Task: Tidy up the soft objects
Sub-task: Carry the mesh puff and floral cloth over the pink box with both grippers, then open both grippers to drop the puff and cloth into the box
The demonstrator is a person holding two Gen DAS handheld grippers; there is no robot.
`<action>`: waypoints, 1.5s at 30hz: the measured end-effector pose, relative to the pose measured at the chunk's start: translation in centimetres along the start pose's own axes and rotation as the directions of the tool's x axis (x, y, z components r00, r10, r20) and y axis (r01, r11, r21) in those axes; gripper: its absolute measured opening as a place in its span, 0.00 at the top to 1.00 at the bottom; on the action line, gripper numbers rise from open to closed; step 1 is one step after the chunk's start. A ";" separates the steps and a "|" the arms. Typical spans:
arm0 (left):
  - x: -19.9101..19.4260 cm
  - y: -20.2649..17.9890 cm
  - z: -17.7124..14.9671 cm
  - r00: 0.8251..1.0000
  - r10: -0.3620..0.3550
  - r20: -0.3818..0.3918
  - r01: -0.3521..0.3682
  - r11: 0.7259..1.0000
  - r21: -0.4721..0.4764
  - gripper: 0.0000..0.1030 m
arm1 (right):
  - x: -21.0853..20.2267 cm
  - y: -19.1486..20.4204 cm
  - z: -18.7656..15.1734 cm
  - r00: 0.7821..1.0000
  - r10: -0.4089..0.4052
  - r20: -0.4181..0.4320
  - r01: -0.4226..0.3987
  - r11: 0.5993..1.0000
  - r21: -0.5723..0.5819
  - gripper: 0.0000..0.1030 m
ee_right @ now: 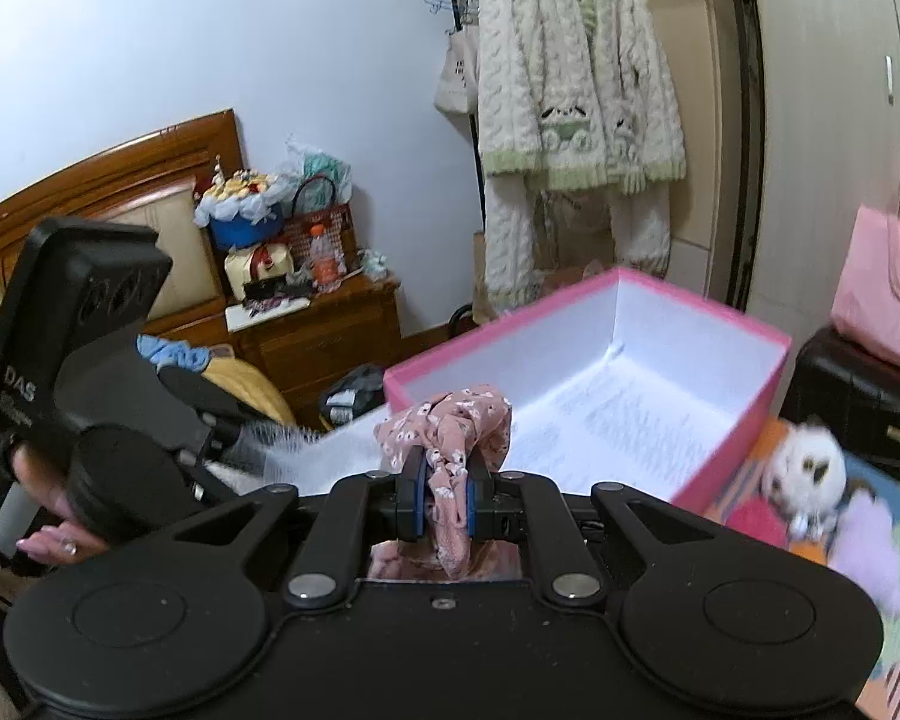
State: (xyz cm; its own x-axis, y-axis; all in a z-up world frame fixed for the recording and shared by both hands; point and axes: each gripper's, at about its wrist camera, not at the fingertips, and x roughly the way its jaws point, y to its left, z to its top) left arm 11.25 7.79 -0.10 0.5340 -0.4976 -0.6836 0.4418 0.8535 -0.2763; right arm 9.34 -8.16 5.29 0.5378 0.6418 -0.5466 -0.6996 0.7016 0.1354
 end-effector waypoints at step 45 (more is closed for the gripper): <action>14.0 5.8 12.8 0.953 0.224 -0.202 -0.142 0.924 0.354 0.29 | 18.0 -14.8 5.0 0.941 -0.159 -0.299 0.185 0.981 0.059 0.45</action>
State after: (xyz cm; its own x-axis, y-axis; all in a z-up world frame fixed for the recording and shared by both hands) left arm 30.58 3.78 -2.63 0.4622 -0.2522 -0.8501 0.5878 0.8049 0.0809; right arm 31.73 -5.47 -2.42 0.4768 0.3994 -0.7830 -0.5592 0.8251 0.0804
